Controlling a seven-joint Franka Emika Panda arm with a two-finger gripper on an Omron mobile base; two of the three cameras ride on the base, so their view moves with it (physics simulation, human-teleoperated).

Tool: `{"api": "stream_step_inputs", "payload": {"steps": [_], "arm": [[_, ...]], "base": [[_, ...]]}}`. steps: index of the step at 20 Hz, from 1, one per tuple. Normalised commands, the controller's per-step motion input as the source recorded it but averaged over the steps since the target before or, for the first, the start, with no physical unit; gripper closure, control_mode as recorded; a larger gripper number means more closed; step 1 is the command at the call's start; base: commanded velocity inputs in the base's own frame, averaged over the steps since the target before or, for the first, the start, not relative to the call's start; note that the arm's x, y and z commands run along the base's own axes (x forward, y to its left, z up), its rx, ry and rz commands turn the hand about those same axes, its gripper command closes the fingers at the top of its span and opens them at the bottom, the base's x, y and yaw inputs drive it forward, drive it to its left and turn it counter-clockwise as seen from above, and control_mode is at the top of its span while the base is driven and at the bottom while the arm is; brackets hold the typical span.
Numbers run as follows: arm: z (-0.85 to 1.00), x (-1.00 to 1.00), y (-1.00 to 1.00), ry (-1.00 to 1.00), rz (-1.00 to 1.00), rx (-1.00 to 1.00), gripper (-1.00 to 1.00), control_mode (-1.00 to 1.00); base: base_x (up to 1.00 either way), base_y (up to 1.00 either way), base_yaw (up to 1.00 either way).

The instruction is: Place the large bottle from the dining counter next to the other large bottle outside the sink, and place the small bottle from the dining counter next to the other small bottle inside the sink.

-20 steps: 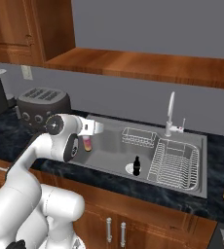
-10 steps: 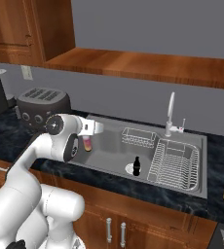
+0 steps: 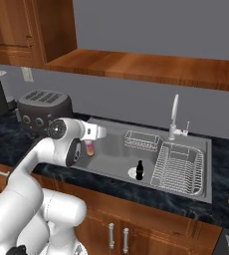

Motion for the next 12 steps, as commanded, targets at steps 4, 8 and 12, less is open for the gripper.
{"api": "stream_step_inputs", "payload": {"steps": [4,8,12], "arm": [[-0.19,0.12,-0.04,0.0,0.0,0.0,1.0,-1.0],[-0.13,0.27,-0.07,0.0,0.0,0.0,1.0,-1.0],[-0.07,0.41,-0.08,0.0,0.0,0.0,1.0,-1.0]], "base": [[0.0,0.0,0.0],[0.0,0.0,0.0],[0.0,0.0,0.0]]}}
